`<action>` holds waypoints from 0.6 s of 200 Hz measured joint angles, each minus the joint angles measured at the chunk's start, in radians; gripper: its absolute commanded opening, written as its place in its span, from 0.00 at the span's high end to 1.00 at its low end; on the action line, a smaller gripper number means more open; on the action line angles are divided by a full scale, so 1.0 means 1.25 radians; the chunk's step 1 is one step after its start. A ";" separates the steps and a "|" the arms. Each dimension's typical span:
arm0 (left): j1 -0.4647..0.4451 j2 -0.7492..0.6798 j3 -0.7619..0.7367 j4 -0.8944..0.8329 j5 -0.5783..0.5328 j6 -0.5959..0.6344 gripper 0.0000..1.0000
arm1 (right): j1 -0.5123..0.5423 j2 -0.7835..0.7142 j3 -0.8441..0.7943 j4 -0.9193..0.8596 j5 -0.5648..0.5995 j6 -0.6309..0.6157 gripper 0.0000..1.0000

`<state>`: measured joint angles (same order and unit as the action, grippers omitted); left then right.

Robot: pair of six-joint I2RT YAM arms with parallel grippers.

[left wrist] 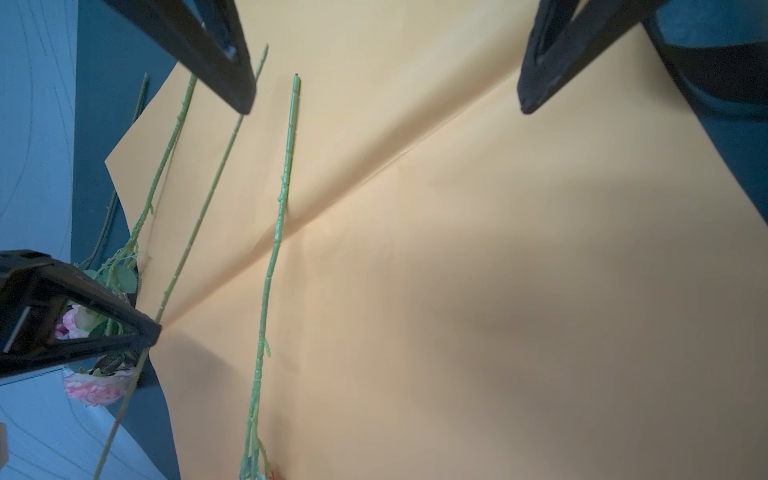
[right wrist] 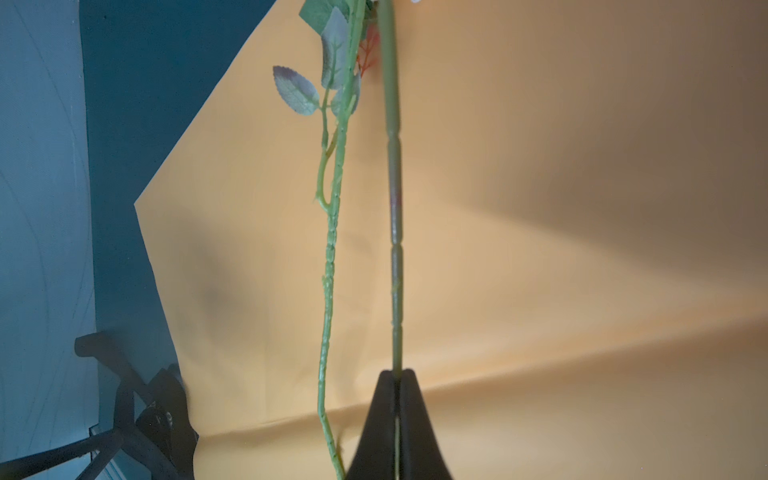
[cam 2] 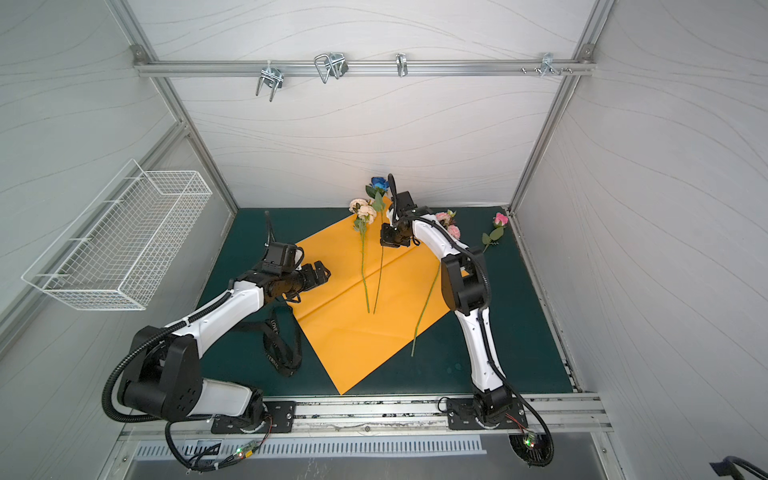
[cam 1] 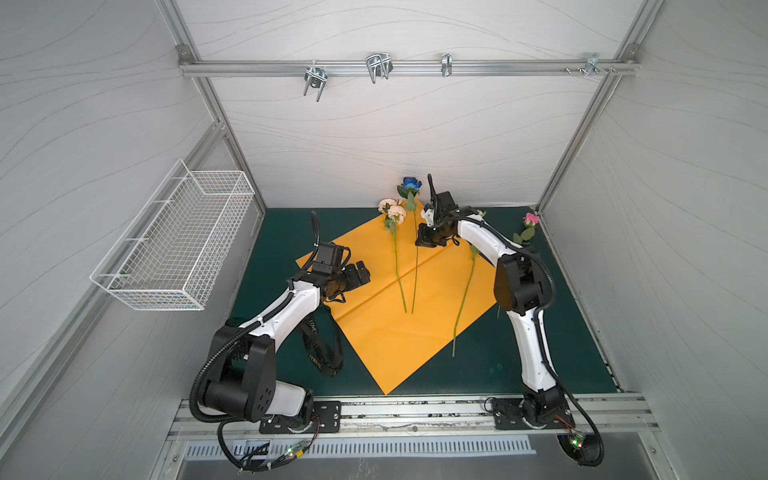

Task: Tie the bouquet of fake flowers
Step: 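Carry the blue rose onto the sheet beside the white rose with the right gripper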

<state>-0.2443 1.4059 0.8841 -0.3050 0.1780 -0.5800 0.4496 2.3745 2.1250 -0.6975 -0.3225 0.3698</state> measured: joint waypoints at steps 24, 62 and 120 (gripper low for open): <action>0.000 0.000 0.000 0.000 0.000 0.000 0.01 | 0.000 0.063 0.068 0.002 -0.023 0.002 1.00; 0.000 0.002 0.000 0.000 0.000 0.001 0.01 | 0.000 0.140 0.143 0.000 -0.052 0.005 1.00; 0.000 0.017 0.000 0.000 -0.001 0.002 0.01 | 0.000 0.168 0.152 -0.014 -0.088 0.007 0.86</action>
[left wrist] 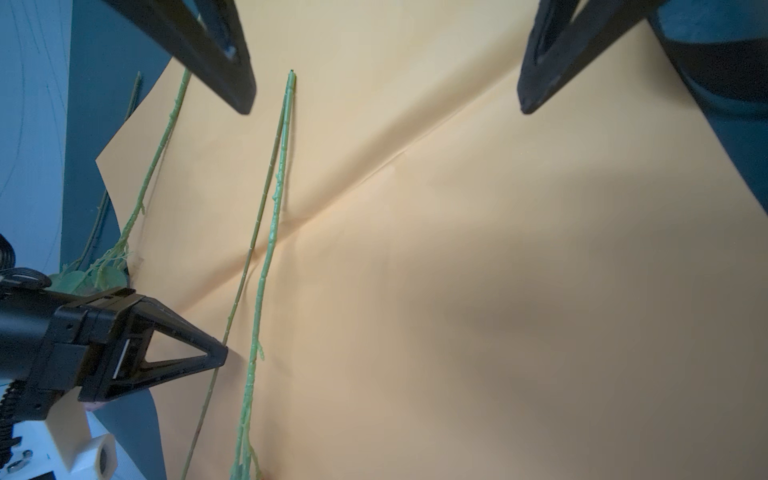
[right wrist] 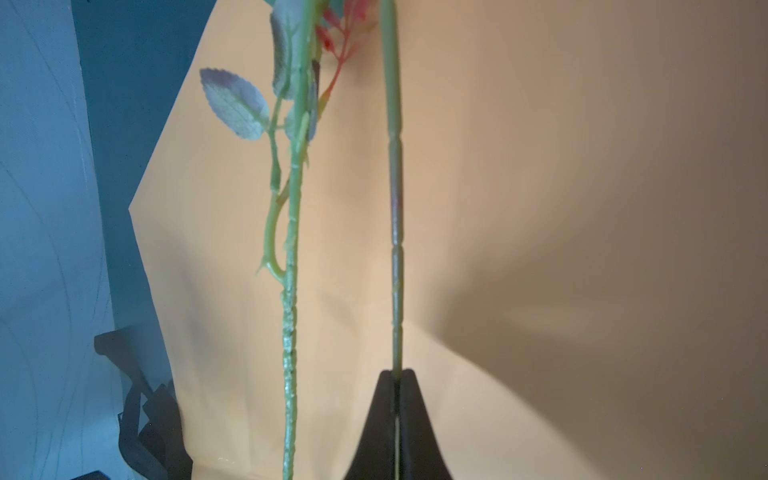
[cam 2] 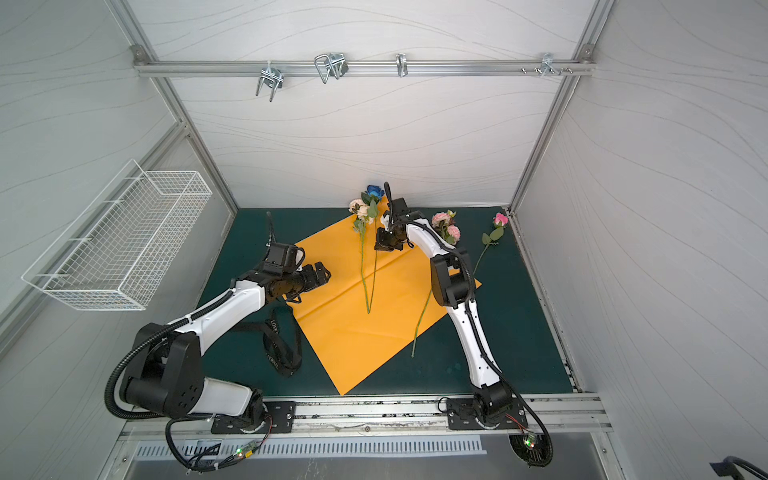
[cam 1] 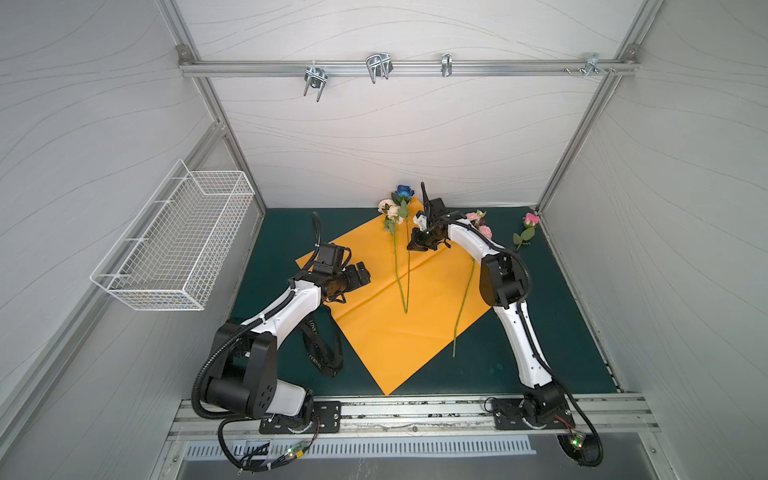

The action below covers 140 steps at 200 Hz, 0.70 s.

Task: Tie the bouquet of fake flowers
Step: 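Carry the blue rose onto the sheet beside the white rose with the right gripper, then return the right gripper to the pink roses and grasp their stems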

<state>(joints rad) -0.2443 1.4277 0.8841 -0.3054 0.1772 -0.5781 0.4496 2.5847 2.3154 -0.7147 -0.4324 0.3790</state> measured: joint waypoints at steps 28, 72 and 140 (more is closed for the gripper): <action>0.000 0.002 0.000 0.000 0.000 0.000 0.01 | 0.000 -0.001 -0.020 0.001 -0.002 -0.002 0.67; 0.000 0.002 0.000 0.000 0.000 0.000 0.01 | -0.005 -0.003 -0.013 -0.011 0.000 -0.009 0.45; 0.000 -0.011 0.000 0.000 0.001 0.000 0.01 | -0.032 -0.245 -0.183 -0.056 0.099 -0.024 0.41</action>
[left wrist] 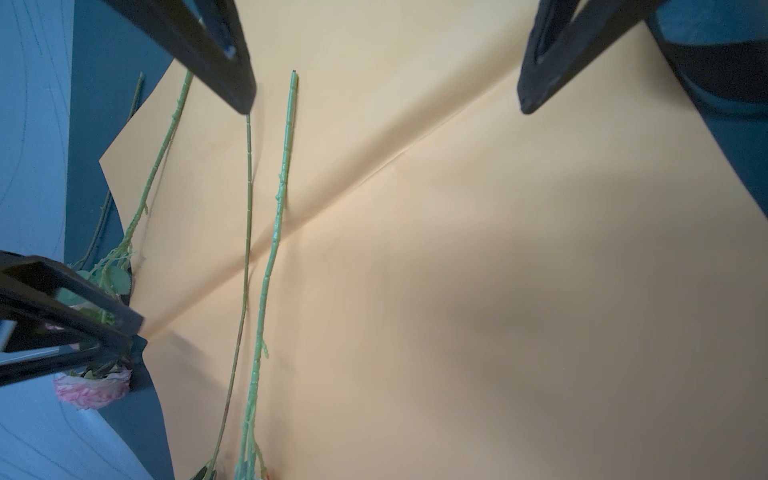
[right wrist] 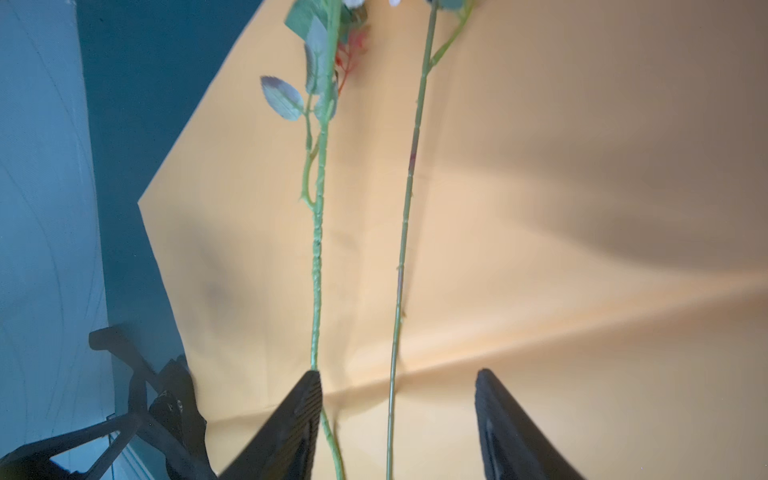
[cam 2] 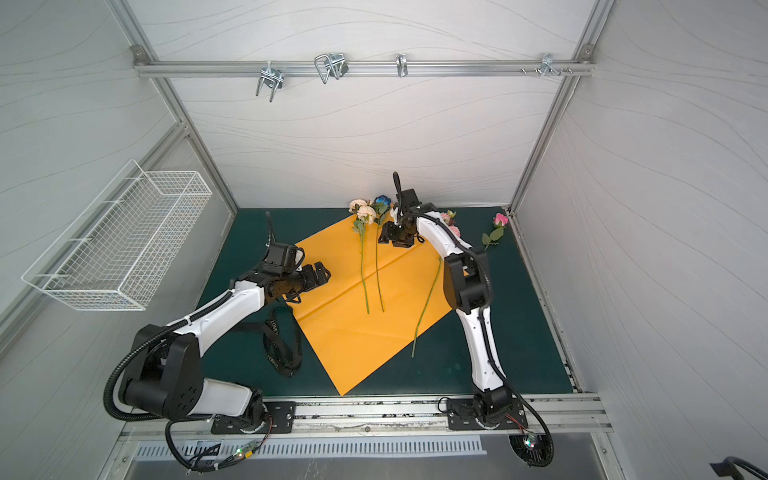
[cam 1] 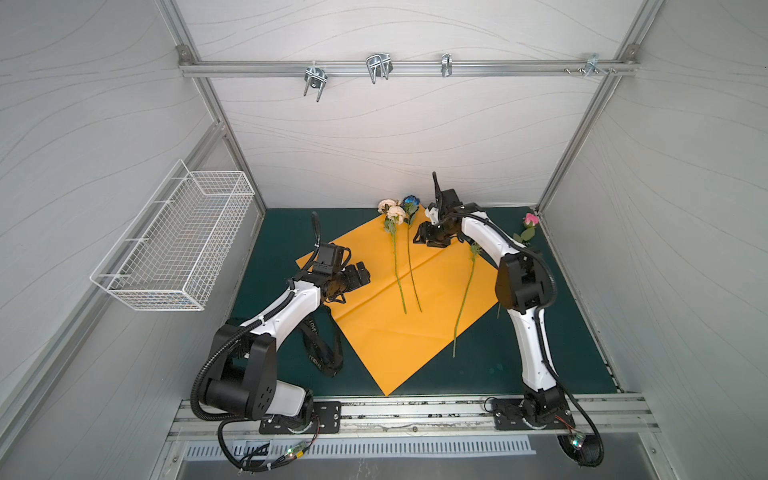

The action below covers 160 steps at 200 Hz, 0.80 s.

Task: Tie the bouquet of fake flowers
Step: 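Return the right gripper to the pink roses and grasp their stems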

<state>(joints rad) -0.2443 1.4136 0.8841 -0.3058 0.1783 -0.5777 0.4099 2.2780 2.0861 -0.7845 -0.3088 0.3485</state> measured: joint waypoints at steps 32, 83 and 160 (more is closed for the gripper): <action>-0.001 -0.009 0.000 0.000 0.002 -0.002 0.01 | -0.023 -0.227 -0.210 0.016 0.101 0.002 0.46; -0.011 -0.016 -0.004 0.001 0.011 -0.002 0.01 | -0.064 -0.435 -0.563 0.069 0.230 0.033 0.50; -0.041 -0.019 -0.052 -0.009 0.016 -0.003 0.01 | -0.136 -0.342 -0.606 0.148 0.268 0.034 0.55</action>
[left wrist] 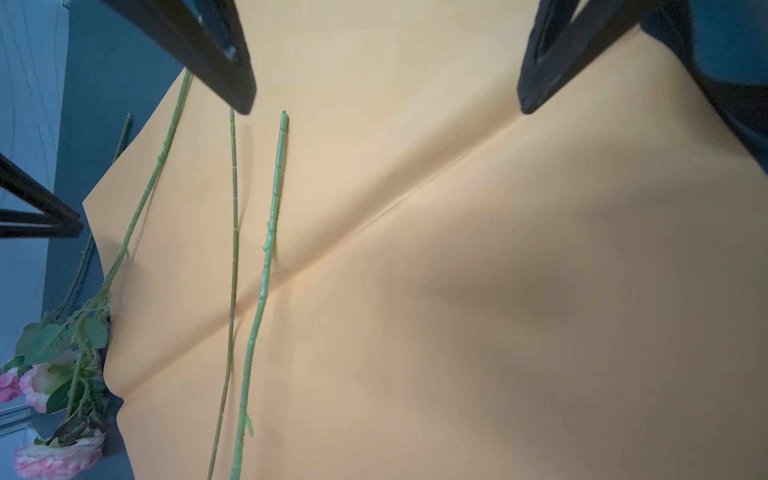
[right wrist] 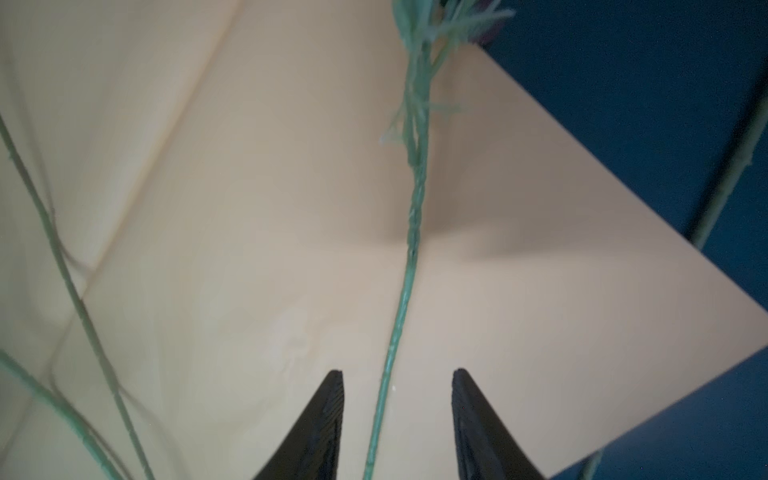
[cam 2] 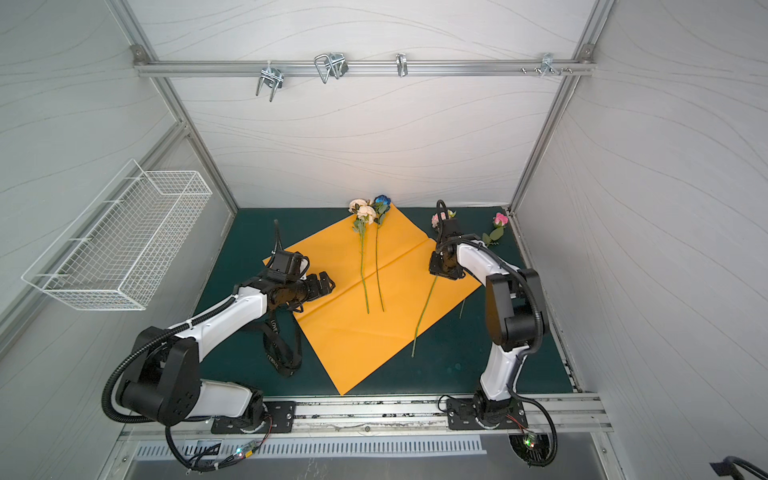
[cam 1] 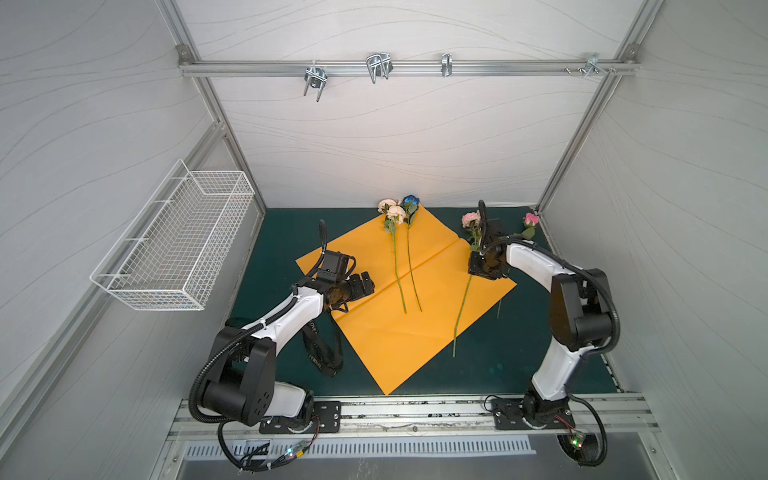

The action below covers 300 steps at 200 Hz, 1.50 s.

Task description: Tie the bouquet of fake flowers

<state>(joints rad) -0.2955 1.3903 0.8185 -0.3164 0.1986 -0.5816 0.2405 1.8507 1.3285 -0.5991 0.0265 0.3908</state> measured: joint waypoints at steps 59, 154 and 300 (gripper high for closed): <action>-0.011 -0.007 0.000 -0.012 -0.001 0.000 0.01 | -0.023 0.157 0.125 0.036 -0.008 -0.025 0.62; -0.011 -0.007 0.000 -0.019 -0.003 0.001 0.01 | -0.061 0.199 0.206 0.025 0.023 -0.082 1.00; -0.020 0.012 0.000 -0.018 0.000 0.001 0.01 | 0.130 0.233 0.518 0.060 -0.155 -0.033 1.00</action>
<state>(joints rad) -0.3199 1.4055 0.8185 -0.3393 0.1989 -0.5808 0.4030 2.1422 1.9755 -0.5240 -0.1677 0.3500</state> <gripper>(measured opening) 0.988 0.091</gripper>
